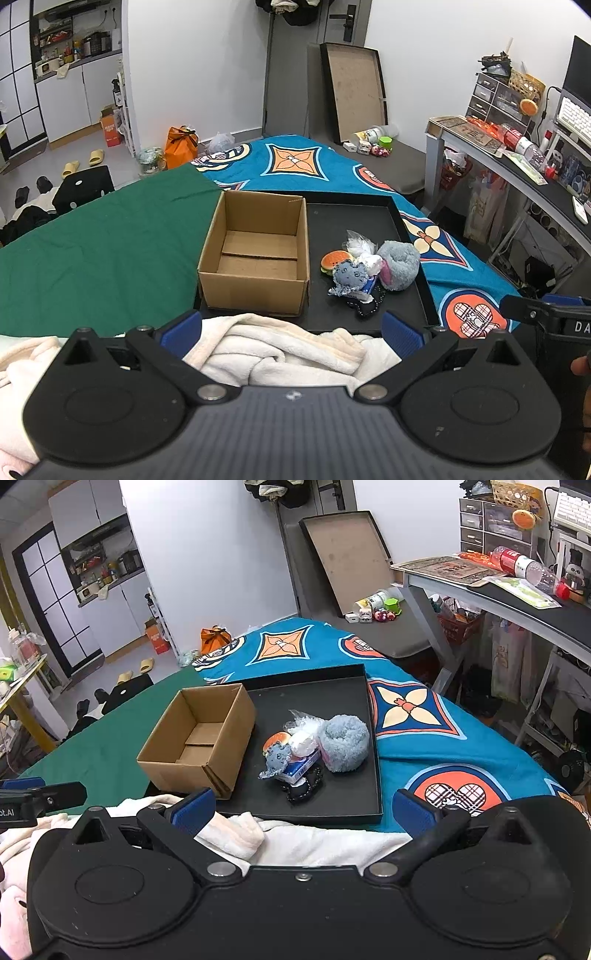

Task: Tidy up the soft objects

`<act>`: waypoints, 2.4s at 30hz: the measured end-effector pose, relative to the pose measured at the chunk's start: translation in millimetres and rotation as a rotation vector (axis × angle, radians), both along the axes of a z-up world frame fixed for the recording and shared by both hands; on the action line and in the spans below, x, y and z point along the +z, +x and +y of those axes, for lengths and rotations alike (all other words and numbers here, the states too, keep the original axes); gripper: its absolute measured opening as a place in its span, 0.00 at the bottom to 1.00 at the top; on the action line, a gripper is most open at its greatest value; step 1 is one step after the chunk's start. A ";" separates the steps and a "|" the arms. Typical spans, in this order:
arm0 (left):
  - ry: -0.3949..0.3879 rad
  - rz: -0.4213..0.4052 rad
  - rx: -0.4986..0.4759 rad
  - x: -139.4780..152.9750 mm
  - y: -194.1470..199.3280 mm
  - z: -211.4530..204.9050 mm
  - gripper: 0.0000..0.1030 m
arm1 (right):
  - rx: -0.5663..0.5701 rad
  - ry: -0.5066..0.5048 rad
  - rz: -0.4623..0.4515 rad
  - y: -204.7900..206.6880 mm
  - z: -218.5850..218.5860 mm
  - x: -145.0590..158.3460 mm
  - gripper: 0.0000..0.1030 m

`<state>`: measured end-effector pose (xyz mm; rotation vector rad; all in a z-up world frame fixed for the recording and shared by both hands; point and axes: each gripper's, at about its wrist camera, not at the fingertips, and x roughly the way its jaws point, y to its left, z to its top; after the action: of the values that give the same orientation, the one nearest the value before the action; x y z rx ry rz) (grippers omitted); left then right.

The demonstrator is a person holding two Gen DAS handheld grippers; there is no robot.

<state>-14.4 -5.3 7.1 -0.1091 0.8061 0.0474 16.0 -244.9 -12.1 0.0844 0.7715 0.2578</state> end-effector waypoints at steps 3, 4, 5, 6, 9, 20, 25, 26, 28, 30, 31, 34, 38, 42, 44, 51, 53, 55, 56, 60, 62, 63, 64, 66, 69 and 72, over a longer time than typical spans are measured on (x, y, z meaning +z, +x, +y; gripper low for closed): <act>0.000 -0.001 -0.001 0.2 0.2 0.3 1.00 | 0.000 -0.003 0.001 -0.1 0.4 -0.2 1.00; 0.001 0.000 -0.001 0.3 0.3 0.4 1.00 | 0.000 -0.004 0.002 0.1 0.4 0.0 1.00; 0.001 0.001 0.003 0.4 0.7 1.4 1.00 | -0.001 -0.004 0.001 0.0 0.3 -0.1 1.00; -0.001 0.003 0.010 0.5 1.1 1.9 1.00 | -0.002 -0.005 0.002 0.7 0.3 0.0 1.00; 0.003 0.000 0.003 0.2 1.6 3.2 1.00 | -0.002 -0.009 0.007 2.0 0.1 -1.2 1.00; 0.002 0.021 0.008 -6.6 7.3 7.3 1.00 | 0.002 -0.025 0.017 8.5 2.6 -3.6 1.00; -0.003 0.033 0.012 -9.0 14.1 9.2 1.00 | -0.008 -0.033 0.028 15.9 2.7 -6.9 1.00; -0.003 0.036 0.013 -9.5 16.3 9.3 1.00 | -0.008 -0.033 0.031 17.3 2.6 -7.7 1.00; 0.000 0.040 0.011 -10.1 20.5 9.4 1.00 | -0.010 -0.035 0.036 21.4 2.4 -9.1 1.00; -0.004 0.045 0.016 -11.3 24.8 10.3 1.00 | -0.010 -0.034 0.042 26.3 1.9 -11.2 1.00; -0.010 0.050 0.019 -12.4 27.6 11.3 1.00 | -0.013 -0.033 0.045 28.6 1.5 -12.2 1.00; -0.015 0.064 0.022 -16.0 36.8 12.9 1.00 | -0.017 -0.025 0.056 37.0 -0.5 -16.7 1.00; -0.010 0.075 0.033 -20.6 49.1 15.1 1.00 | -0.025 -0.018 0.068 49.6 -3.4 -23.5 1.00; -0.013 0.084 0.051 -25.5 63.6 20.4 1.00 | -0.036 -0.015 0.075 64.8 -6.2 -29.2 1.00; -0.019 0.091 0.060 -27.9 70.4 23.9 1.00 | -0.043 -0.010 0.081 73.1 -7.8 -32.4 1.00; -0.033 0.108 0.079 -38.9 94.6 35.8 1.00 | -0.051 0.019 0.106 99.6 -8.5 -43.2 0.95; -0.036 0.115 0.091 -42.0 101.2 40.4 0.99 | -0.049 0.019 0.114 105.8 -7.4 -47.0 0.93; -0.039 0.124 0.103 -44.9 107.2 45.7 0.99 | -0.045 0.038 0.132 113.7 -7.3 -51.3 0.92; -0.036 0.128 0.107 -46.4 110.3 47.8 0.99 | -0.040 0.045 0.140 116.7 -7.1 -52.7 0.91; -0.036 0.139 0.116 -50.7 122.7 55.0 0.98 | -0.048 0.058 0.162 131.9 -5.6 -59.6 0.88; -0.037 0.139 0.116 -53.5 128.6 58.2 0.98 | -0.053 0.063 0.166 138.7 -5.5 -63.7 0.87; -0.033 0.139 0.116 -54.8 131.8 59.5 0.98 | -0.057 0.064 0.170 142.4 -5.1 -66.2 0.87; -0.029 0.142 0.113 -56.7 135.5 60.5 0.98 | -0.059 0.065 0.176 146.8 -4.7 -69.2 0.87; -0.024 0.141 0.107 -61.1 142.1 62.1 0.97 | -0.064 0.067 0.186 152.5 -4.0 -74.2 0.87; -0.019 0.147 0.102 -68.4 150.4 64.6 0.93 | -0.066 0.066 0.202 162.0 -2.2 -83.1 0.87; -0.016 0.156 0.105 -76.3 159.9 67.2 0.89 | -0.070 0.065 0.215 171.2 -1.2 -92.2 0.84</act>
<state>145.5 61.9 -69.2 -0.1638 0.9566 0.1503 187.2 -246.1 -104.3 0.2020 0.9718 0.2095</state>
